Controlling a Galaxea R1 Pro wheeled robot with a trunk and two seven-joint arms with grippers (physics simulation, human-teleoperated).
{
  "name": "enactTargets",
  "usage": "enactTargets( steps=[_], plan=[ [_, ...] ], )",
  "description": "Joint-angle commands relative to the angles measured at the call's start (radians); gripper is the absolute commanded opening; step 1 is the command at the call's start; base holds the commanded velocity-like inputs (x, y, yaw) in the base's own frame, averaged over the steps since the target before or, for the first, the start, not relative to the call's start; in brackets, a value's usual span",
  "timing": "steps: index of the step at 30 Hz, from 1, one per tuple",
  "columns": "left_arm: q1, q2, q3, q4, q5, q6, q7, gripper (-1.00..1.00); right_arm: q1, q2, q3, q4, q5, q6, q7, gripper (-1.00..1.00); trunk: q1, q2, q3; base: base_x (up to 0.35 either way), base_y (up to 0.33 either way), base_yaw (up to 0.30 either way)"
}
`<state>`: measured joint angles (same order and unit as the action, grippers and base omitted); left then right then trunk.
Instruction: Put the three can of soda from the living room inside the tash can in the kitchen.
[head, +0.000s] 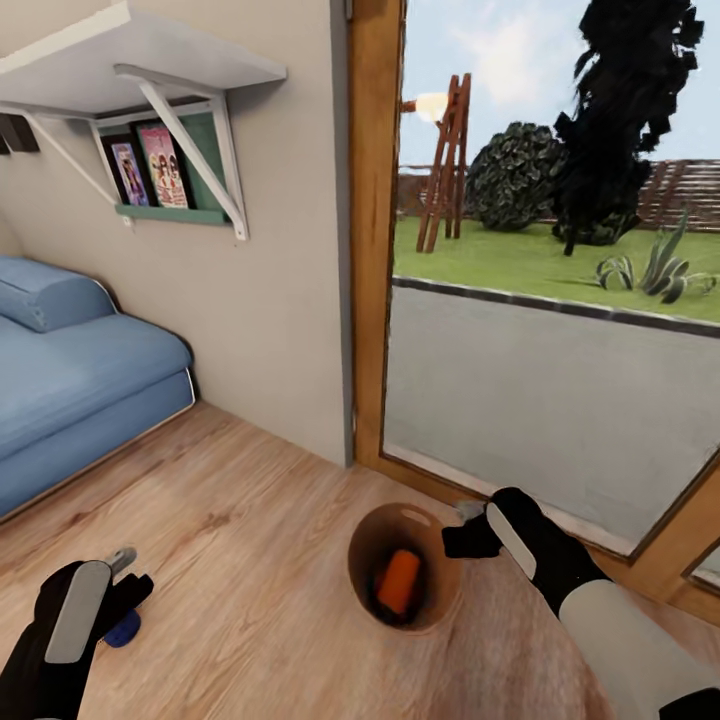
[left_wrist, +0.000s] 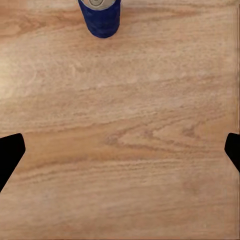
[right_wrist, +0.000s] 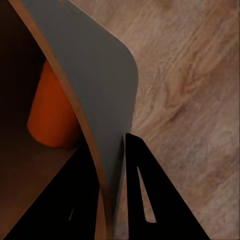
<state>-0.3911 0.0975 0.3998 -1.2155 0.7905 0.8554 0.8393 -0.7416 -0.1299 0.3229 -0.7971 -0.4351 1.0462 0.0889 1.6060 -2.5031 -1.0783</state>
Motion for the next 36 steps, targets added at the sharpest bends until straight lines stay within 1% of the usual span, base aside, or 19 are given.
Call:
enactTargets(
  steps=[1, 7, 11, 14, 15, 17, 18, 19, 21, 22, 23, 25, 26, 27, 28, 30, 32, 34, 36],
  plan=[
    [0.0, 0.0, 0.0, 0.0, 0.0, -0.001, -0.001, 1.0, 0.009, 0.0, 0.001, -0.018, -0.062, 0.001, 0.008, -1.0, 0.0, 0.0, 0.0, 0.314, 0.202, 0.0],
    [0.0, 0.001, 0.0, 0.009, 0.0, -0.003, -0.002, 1.0, 0.024, 0.001, 0.002, -0.047, -0.061, 0.001, 0.007, -1.0, 0.0, 0.0, 0.0, 0.303, 0.229, 0.027],
    [0.0, 0.003, 0.001, 0.037, -0.001, -0.004, -0.003, 1.0, 0.024, 0.003, 0.004, -0.047, -0.062, 0.001, 0.006, -1.0, 0.0, 0.0, 0.001, 0.299, 0.24, 0.227],
    [0.0, 0.002, -0.001, 0.073, -0.001, -0.023, -0.007, 1.0, 0.019, 0.008, -0.004, -0.04, -0.062, 0.001, 0.006, -1.0, 0.0, 0.0, 0.002, 0.298, 0.241, 0.279],
    [-0.001, 0.002, -0.008, 0.095, -0.001, -0.035, -0.016, 1.0, 0.018, 0.01, -0.005, -0.038, -0.062, 0.001, 0.005, -1.0, 0.0, 0.0, 0.002, 0.298, 0.241, 0.27],
    [-0.003, 0.002, -0.032, 0.125, -0.001, -0.052, -0.042, 1.0, 0.016, 0.012, -0.008, -0.033, -0.062, 0.001, 0.005, -1.0, 0.0, 0.0, 0.002, 0.29, 0.206, 0.154],
    [-0.004, 0.002, -0.049, 0.133, -0.001, -0.057, -0.051, 1.0, 0.013, 0.013, -0.009, -0.031, -0.062, 0.001, 0.004, -1.0, 0.0, 0.0, 0.002, 0.209, 0.115, 0.077],
    [-0.004, 0.002, -0.058, 0.137, -0.001, -0.059, -0.054, 1.0, 0.011, 0.014, -0.009, -0.031, -0.062, 0.001, 0.004, -1.0, 0.0, 0.0, 0.002, 0.167, 0.092, 0.062],
    [-0.004, 0.001, -0.092, 0.146, -0.001, -0.07, -0.063, 1.0, -0.005, 0.014, -0.012, -0.022, -0.064, 0.001, 0.004, -1.0, 0.0, 0.0, 0.002, 0.088, 0.048, 0.032],
    [-0.004, 0.0, -0.105, 0.152, 0.0, -0.075, -0.066, 1.0, -0.017, 0.015, -0.014, -0.006, -0.065, 0.001, 0.003, -1.0, 0.0, 0.0, 0.002, 0.044, 0.024, 0.016],
    [-0.005, -0.002, -0.109, 0.155, 0.0, -0.077, -0.067, 1.0, -0.024, 0.016, -0.017, 0.007, -0.066, 0.001, 0.003, -1.0, 0.0, 0.0, 0.002, 0.035, 0.019, 0.013],
    [-0.005, -0.002, -0.121, 0.164, 0.002, -0.117, -0.072, 1.0, -0.067, 0.022, -0.057, 0.082, -0.072, 0.001, 0.003, -1.0, 0.0, 0.0, 0.002, 0.018, 0.01, 0.007],
    [-0.005, -0.001, -0.121, 0.166, 0.003, -0.126, -0.074, 1.0, -0.078, 0.023, -0.069, 0.099, -0.073, 0.001, 0.003, -1.0, 0.0, 0.0, 0.002, 0.011, 0.006, 0.004],
    [-0.005, 0.003, -0.123, 0.177, 0.001, -0.144, -0.085, 1.0, -0.102, 0.027, -0.094, 0.135, -0.074, 0.001, 0.002, -1.0, 0.0, 0.0, 0.002, 0.006, 0.003, 0.002],
    [-0.005, 0.006, -0.124, 0.183, 0.0, -0.148, -0.09, 1.0, -0.107, 0.029, -0.099, 0.143, -0.075, 0.001, 0.002, -1.0, 0.0, 0.0, 0.002, 0.005, 0.003, 0.002],
    [-0.006, 0.036, -0.127, 0.224, -0.001, -0.16, -0.129, 1.0, -0.118, 0.034, -0.112, 0.162, -0.076, 0.001, 0.002, -1.0, 0.0, 0.0, 0.002, 0.002, 0.001, 0.001],
    [-0.007, 0.059, -0.128, 0.278, -0.003, -0.17, -0.194, 1.0, -0.125, 0.036, -0.118, 0.171, -0.077, 0.001, 0.002, -1.0, 0.0, 0.0, 0.002, 0.001, 0.0, 0.0],
    [-0.007, 0.068, -0.127, 0.304, -0.003, -0.177, -0.227, 1.0, -0.129, 0.047, -0.121, 0.175, -0.082, 0.001, 0.002, -1.0, 0.0, 0.0, 0.002, 0.0, 0.0, 0.0],
    [-0.008, 0.071, -0.128, 0.313, -0.002, -0.185, -0.242, 1.0, -0.13, 0.062, -0.122, 0.176, -0.085, 0.001, 0.001, -1.0, 0.0, 0.0, -0.002, 0.0, 0.0, 0.0]
  ],
)
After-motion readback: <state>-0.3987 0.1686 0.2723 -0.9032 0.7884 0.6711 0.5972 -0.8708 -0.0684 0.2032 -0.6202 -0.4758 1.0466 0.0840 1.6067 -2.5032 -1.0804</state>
